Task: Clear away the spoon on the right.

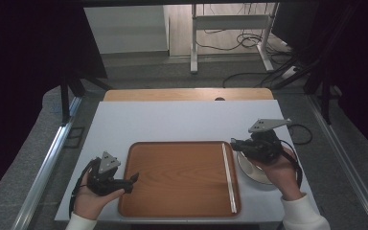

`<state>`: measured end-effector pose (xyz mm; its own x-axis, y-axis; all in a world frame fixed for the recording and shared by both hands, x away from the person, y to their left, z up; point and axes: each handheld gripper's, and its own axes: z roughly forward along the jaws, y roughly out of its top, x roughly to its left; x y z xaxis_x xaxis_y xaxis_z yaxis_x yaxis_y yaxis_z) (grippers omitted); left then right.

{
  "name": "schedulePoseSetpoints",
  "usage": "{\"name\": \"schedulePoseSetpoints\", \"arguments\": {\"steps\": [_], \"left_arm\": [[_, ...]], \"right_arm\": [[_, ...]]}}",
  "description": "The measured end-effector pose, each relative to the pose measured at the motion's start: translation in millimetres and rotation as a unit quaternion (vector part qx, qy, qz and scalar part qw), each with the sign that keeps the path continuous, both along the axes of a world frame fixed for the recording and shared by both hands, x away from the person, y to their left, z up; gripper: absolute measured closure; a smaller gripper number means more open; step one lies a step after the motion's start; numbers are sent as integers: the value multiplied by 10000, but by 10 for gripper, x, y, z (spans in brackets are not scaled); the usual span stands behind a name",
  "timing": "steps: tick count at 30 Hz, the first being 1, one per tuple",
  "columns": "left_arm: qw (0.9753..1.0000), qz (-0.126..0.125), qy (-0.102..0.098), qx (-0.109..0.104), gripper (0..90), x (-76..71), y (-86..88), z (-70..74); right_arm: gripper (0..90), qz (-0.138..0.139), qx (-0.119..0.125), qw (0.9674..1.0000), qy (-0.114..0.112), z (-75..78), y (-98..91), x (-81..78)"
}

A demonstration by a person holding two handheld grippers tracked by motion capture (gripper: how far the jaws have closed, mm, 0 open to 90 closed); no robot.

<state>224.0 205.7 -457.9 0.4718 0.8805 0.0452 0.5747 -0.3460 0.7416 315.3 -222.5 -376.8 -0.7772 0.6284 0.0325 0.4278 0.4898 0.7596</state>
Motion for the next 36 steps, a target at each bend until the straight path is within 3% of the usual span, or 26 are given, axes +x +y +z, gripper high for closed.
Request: {"name": "schedulePoseSetpoints", "arguments": {"steps": [19, 28, 36], "left_arm": [[10000, 24, 15, 4, 98, -10, 2, -5], [10000, 42, -5, -27, 98, -17, 7, -3], [10000, 37, 5, 3, 98, -19, 10, -8]], "right_arm": [[861, 408, -384, 9979, 322, -249, 343, 2], [860, 682, -634, 9941, 551, -408, 571, -21], [858, 925, -961, 9887, 691, -600, 789, -42]]}}
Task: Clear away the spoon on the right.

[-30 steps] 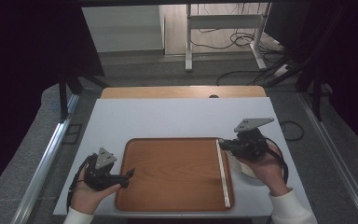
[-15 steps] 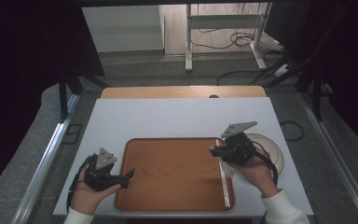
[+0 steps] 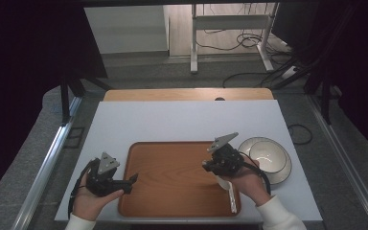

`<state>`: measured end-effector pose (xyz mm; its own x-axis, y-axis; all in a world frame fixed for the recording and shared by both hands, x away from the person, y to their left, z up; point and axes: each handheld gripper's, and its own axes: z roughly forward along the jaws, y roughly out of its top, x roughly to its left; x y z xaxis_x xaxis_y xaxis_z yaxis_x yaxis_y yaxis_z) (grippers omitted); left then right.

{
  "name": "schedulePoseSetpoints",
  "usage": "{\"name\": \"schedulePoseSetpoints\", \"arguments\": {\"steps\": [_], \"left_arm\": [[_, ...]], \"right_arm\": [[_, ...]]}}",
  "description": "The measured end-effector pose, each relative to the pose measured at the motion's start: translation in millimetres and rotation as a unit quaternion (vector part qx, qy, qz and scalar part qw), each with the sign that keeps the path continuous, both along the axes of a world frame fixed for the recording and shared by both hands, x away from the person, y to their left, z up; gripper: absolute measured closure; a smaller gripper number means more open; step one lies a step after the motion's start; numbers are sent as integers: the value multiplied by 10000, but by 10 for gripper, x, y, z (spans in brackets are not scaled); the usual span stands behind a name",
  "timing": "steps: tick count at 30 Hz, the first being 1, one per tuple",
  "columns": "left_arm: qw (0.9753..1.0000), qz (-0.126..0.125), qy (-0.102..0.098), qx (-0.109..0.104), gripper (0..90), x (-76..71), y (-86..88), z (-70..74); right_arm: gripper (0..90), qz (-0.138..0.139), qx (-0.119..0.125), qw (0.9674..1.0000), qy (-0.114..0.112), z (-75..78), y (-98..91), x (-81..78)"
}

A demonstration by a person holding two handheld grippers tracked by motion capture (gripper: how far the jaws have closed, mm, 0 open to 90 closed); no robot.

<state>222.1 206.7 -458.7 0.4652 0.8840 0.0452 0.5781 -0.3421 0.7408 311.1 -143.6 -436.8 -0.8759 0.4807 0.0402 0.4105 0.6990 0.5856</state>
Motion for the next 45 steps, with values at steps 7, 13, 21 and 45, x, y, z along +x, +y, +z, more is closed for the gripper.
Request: {"name": "schedulePoseSetpoints", "arguments": {"steps": [7, 13, 21, 45], "left_arm": [[10000, -18, 25, 25, 98, 1, -13, -14], [10000, -31, 38, 43, 98, 0, -24, -25], [10000, 5, 35, 28, 98, -3, 1, -26], [10000, -25, 54, 63, 98, -7, -2, -28]], "right_arm": [[855, 182, -236, 9995, 57, -144, 173, 2], [851, 338, -453, 9983, 169, -310, 343, 22], [849, 523, -768, 9953, 255, -506, 508, -3], [767, 468, -928, 9941, 298, -623, 540, 40]]}}
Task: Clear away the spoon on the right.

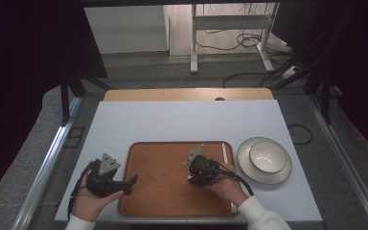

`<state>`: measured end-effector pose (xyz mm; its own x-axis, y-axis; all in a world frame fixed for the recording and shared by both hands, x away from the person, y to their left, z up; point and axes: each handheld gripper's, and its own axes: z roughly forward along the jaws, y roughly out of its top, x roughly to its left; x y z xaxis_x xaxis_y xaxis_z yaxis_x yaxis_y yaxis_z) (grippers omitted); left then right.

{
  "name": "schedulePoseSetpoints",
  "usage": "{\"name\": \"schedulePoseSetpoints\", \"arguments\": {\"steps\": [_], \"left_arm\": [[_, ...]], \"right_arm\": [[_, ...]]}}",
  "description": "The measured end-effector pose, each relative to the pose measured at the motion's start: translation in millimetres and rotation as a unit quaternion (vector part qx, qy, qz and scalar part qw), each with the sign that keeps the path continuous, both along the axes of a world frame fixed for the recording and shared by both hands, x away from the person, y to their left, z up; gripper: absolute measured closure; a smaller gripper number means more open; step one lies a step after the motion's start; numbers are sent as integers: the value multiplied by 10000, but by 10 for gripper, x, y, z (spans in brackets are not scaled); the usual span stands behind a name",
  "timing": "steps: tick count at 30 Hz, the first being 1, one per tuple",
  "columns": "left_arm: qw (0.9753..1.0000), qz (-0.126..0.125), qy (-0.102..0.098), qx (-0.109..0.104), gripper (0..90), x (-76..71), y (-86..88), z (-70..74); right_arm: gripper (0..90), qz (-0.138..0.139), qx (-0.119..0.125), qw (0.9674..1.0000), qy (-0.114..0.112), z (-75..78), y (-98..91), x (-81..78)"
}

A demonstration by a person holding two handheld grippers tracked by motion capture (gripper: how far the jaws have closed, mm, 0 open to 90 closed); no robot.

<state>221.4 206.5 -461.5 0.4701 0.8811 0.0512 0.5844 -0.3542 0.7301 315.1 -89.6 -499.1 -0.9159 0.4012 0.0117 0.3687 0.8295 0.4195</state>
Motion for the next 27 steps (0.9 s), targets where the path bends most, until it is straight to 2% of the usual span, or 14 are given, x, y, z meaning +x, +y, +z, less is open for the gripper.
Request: {"name": "schedulePoseSetpoints", "arguments": {"steps": [5, 8, 10, 13, 15, 17, 22, 27], "left_arm": [[10000, -3, -2, 5, 98, 0, -4, -3], [10000, -3, -2, 10, 98, -1, -1, -1], [10000, -1, -4, 13, 98, -2, 4, 3], [10000, 4, -13, 5, 98, -3, 8, 6], [10000, -16, 3, 43, 99, -4, 15, 9], [10000, -15, 10, 45, 99, -3, 14, 7], [10000, 0, -9, 21, 98, -4, 1, 3], [10000, 0, -7, 28, 98, -1, -3, -7]], "right_arm": [[634, -38, -20, 10000, -69, 16, -6, 0], [607, -98, 156, 9998, -74, 82, -47, 4], [658, -99, 237, 9997, -28, 129, -79, 4], [770, -45, 384, 9991, 184, 178, -123, -4], [846, 57, 402, 9987, 322, 186, -148, -13], [886, 124, 359, 9984, 417, 166, -153, -22], [894, 209, 247, 9980, 544, 83, -144, -21], [895, 62, 219, 9981, 577, 46, -178, 17]]}}
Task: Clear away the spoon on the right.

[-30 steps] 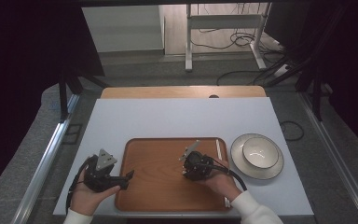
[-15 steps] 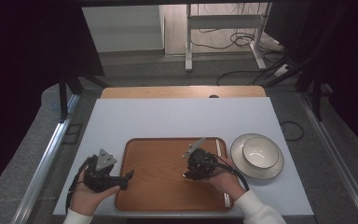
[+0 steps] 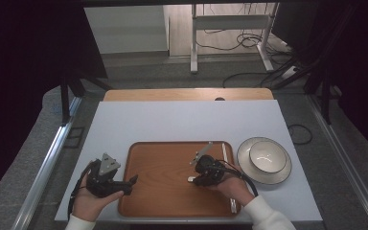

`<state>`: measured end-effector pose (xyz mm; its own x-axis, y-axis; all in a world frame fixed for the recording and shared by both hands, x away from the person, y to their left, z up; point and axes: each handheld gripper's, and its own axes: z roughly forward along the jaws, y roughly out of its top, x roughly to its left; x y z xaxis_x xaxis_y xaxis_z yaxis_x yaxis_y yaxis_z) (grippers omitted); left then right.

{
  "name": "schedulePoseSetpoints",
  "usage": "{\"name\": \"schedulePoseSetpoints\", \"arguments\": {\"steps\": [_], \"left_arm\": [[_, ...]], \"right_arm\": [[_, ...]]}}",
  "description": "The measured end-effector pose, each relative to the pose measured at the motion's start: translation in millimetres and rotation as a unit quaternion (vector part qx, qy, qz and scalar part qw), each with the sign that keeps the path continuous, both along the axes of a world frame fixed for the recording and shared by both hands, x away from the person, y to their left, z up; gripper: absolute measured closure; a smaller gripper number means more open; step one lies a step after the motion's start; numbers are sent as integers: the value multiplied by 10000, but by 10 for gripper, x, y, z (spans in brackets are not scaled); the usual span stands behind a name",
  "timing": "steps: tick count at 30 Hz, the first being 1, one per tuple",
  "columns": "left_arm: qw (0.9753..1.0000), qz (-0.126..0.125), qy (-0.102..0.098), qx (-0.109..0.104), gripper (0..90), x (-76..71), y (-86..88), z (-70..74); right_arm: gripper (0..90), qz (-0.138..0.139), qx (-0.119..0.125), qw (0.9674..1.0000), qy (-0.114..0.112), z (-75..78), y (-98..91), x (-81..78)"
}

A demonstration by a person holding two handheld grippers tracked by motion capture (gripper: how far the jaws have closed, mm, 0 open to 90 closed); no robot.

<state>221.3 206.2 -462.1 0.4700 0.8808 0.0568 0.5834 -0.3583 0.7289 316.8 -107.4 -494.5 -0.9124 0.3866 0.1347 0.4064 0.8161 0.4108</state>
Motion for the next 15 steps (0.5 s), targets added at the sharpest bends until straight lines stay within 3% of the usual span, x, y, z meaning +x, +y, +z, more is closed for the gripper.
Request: {"name": "schedulePoseSetpoints", "arguments": {"steps": [8, 15], "left_arm": [[10000, -5, 10, 33, 98, -1, 10, 7], [10000, -7, 6, 32, 98, 0, 6, 3]], "right_arm": [[895, -577, -141, 9982, -65, -24, -122, 104], [894, -905, -141, 9958, -81, -2, -241, 179]]}}
